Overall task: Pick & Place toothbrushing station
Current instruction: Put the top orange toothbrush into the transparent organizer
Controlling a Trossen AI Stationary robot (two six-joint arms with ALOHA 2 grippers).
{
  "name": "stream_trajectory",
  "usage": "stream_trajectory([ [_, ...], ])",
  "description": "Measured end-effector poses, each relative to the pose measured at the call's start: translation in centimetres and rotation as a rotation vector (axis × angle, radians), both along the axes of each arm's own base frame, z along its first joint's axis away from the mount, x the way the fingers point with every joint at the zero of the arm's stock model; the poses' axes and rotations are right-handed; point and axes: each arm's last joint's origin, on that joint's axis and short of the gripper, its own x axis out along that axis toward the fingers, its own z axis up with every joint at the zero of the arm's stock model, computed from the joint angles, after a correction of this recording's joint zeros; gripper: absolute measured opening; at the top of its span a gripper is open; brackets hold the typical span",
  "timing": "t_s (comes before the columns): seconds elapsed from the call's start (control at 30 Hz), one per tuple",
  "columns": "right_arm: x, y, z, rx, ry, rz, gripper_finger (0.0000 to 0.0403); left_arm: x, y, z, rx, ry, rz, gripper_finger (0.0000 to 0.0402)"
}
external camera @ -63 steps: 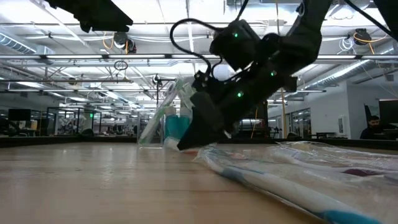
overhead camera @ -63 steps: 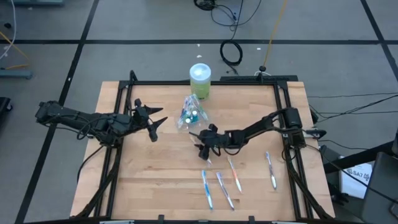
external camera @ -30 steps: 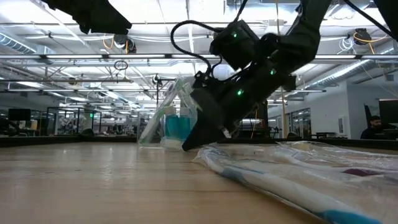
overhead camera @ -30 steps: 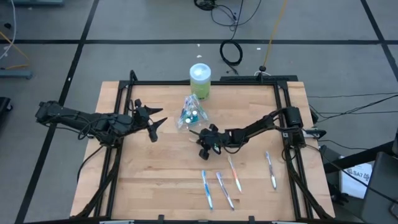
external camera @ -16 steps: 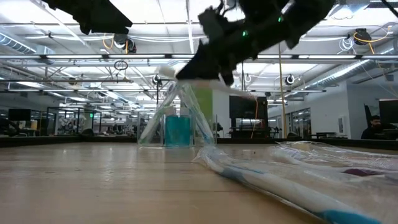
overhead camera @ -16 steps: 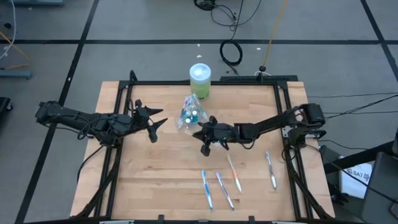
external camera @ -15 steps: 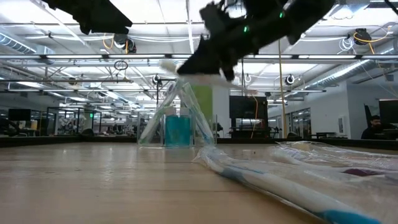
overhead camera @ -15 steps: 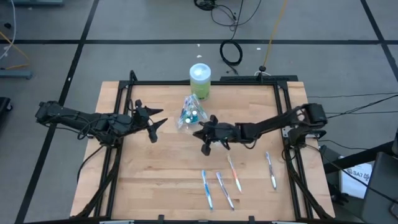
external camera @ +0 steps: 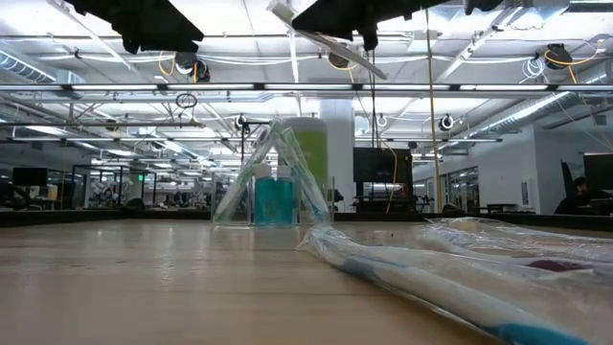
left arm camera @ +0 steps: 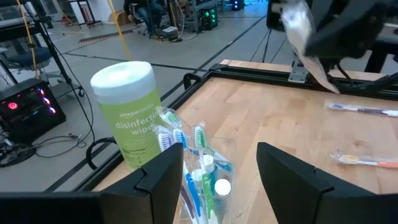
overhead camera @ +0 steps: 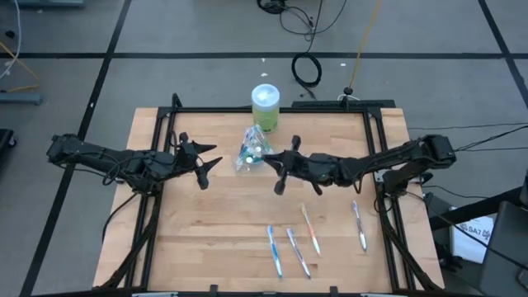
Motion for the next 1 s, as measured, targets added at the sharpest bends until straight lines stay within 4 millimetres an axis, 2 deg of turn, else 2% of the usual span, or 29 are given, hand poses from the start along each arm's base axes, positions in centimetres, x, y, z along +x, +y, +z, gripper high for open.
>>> stream_trajectory([
  [0.13, 0.3, -0.9, 0.3, -0.068, -0.05, -0.05, 0.0006, 0.0, 0.0, 0.0, 0.001, 0.003, 0.0, 0.0212],
  [0.2, 0.3, -1.7, -0.3, -0.086, -0.08, -0.072, 0.0006, 0.0, 0.0, 0.0, 0.001, 0.003, 0.0, 0.0212],
  [0.33, -0.5, -3.6, -2.1, -0.088, -0.185, -0.131, 0.0006, 0.0, 0.0, 0.0, 0.002, 0.004, 0.0, 0.0212],
  [0.4, -1.5, -4.6, -3.5, -0.079, -0.261, -0.155, 0.0006, 0.0, 0.0, 0.0, 0.006, 0.006, -0.001, 0.0212],
  [0.5, -2.3, -6.0, -4.9, -0.058, -0.435, -0.122, 0.0006, 0.0, 0.0, 0.0, 0.017, 0.009, -0.003, 0.0212],
  [0.57, -2.6, -6.7, -6.1, -0.052, -0.486, -0.131, 0.0006, 0.0, 0.0, 0.1, 0.024, 0.002, -0.005, 0.0212],
  [0.7, -1.5, -8.1, -8.3, -0.032, -0.468, -0.16, 0.0006, 0.1, 0.0, 0.3, 0.038, -0.012, -0.007, 0.0212],
  [0.83, 0.2, -9.4, -9.5, -0.019, -0.455, -0.186, 0.0006, 0.1, 0.0, 0.3, 0.05, -0.007, -0.005, 0.0212],
  [1.0, 1.8, -10.8, -9.7, -0.046, -0.465, -0.169, 0.0006, 0.1, 0.0, 0.4, 0.077, -0.002, -0.008, 0.0212],
])
